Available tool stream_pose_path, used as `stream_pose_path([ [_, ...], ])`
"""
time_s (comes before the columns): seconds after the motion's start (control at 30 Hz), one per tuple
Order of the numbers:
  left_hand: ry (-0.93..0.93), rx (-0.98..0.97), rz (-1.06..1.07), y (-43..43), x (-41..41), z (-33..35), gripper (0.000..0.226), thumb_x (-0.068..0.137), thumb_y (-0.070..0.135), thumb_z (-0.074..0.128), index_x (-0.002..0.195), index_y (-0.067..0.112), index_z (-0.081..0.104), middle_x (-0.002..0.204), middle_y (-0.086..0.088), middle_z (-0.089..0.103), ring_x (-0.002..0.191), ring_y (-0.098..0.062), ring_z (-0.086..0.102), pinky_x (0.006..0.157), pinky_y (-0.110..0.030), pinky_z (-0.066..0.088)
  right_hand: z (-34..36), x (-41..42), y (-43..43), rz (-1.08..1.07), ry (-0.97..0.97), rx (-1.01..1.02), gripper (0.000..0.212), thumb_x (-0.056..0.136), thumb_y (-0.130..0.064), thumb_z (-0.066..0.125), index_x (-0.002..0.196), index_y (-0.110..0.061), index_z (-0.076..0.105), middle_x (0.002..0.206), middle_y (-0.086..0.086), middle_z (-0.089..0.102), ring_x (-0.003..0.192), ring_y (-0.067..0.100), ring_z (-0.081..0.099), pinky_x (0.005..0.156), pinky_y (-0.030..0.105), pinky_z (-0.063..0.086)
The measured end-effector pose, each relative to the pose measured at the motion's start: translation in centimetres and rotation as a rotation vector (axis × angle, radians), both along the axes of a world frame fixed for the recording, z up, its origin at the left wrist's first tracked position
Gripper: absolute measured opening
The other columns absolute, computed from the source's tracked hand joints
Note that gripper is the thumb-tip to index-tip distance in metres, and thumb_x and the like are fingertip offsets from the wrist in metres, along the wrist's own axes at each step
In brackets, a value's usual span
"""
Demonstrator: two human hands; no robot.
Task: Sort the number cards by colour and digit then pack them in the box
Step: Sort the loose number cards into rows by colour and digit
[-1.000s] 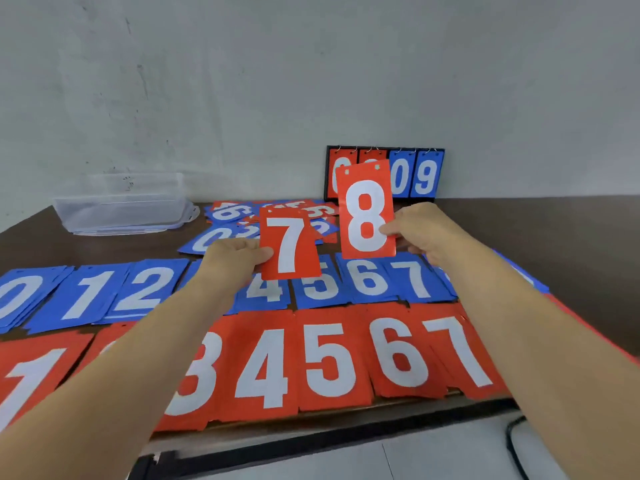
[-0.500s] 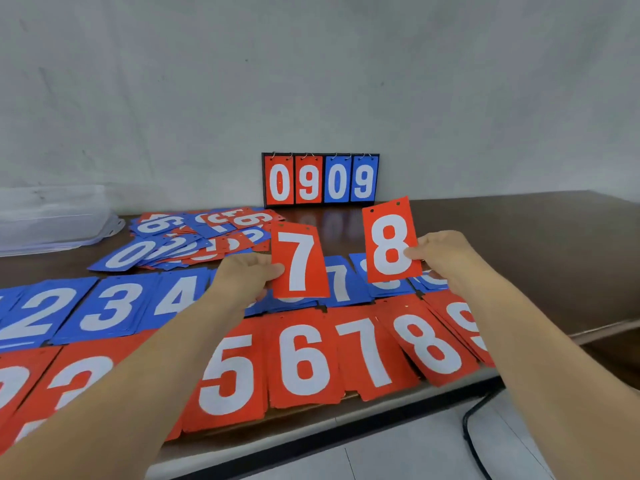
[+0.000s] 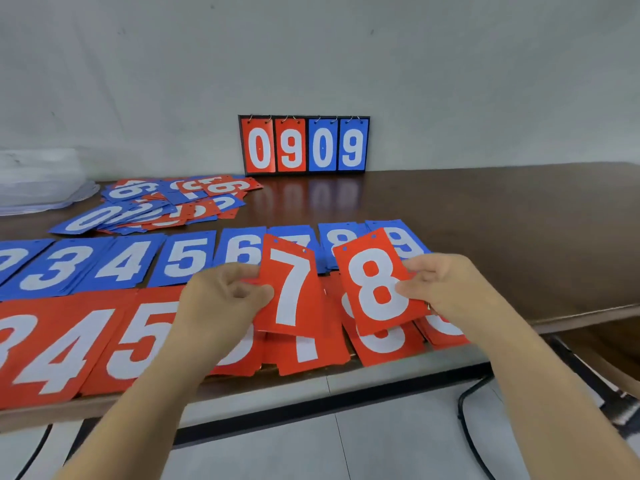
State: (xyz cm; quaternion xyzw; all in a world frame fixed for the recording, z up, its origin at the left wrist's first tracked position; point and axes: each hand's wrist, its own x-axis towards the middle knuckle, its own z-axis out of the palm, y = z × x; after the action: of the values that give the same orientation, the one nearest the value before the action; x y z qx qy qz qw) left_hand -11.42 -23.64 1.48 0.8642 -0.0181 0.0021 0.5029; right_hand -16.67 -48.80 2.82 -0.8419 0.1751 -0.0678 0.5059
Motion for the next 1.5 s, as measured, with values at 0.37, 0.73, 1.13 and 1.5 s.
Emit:
stream_pose_path([
  [0.37, -0.3, 0.642, 0.138, -3.5, -3.4, -3.3, 0.027, 0.094, 0.031, 0.051, 0.117, 0.02, 0.059, 0.075, 0.007, 0.06, 0.077, -0.01, 0.057, 0.062, -0.023, 0.049, -4.3, -0.8, 1.1, -0.081, -0.003, -0.651, 0.026, 0.087, -0.024, 0.065, 0.112, -0.021, 0.061, 0.085, -0.007, 0.06, 0.081, 0.016, 0.053, 0.066, 0.027, 0.039],
  [0.73, -0.314, 0.794, 0.178, -3.9, -3.3, -3.4, 0.029, 0.094, 0.039, 0.052, 0.117, 0.024, 0.06, 0.102, 0.009, 0.062, 0.104, -0.011, 0.049, 0.072, -0.022, 0.044, -4.4, -1.1, 1.3, -0.071, -0.011, -0.771, 0.019, 0.091, -0.031, 0.059, 0.109, -0.033, 0.063, 0.106, -0.012, 0.055, 0.083, 0.009, 0.051, 0.066, 0.025, 0.041],
  [1.13, -0.417, 0.796, 0.192, -0.1, 0.0, 0.3, 0.053, 0.095, 0.048, 0.048, 0.145, 0.034, 0.036, 0.147, 0.011, 0.042, 0.138, -0.014, 0.03, 0.112, -0.036, 0.025, -1.0, 3.6, 6.6, 0.064, -0.182, -0.659, 0.034, 0.091, -0.034, 0.058, 0.124, -0.029, 0.055, 0.112, -0.012, 0.061, 0.101, 0.012, 0.057, 0.077, 0.029, 0.045],
  [1.5, -0.39, 0.843, 0.158, 12.8, 8.7, 2.0, 0.047, 0.093, 0.046, 0.05, 0.137, 0.033, 0.045, 0.135, 0.012, 0.051, 0.129, -0.014, 0.041, 0.105, -0.034, 0.028, 2.3, 12.7, 19.2, 0.19, -0.184, -0.78, 0.031, 0.093, -0.037, 0.058, 0.123, -0.028, 0.057, 0.12, -0.011, 0.061, 0.108, 0.012, 0.058, 0.084, 0.029, 0.047],
])
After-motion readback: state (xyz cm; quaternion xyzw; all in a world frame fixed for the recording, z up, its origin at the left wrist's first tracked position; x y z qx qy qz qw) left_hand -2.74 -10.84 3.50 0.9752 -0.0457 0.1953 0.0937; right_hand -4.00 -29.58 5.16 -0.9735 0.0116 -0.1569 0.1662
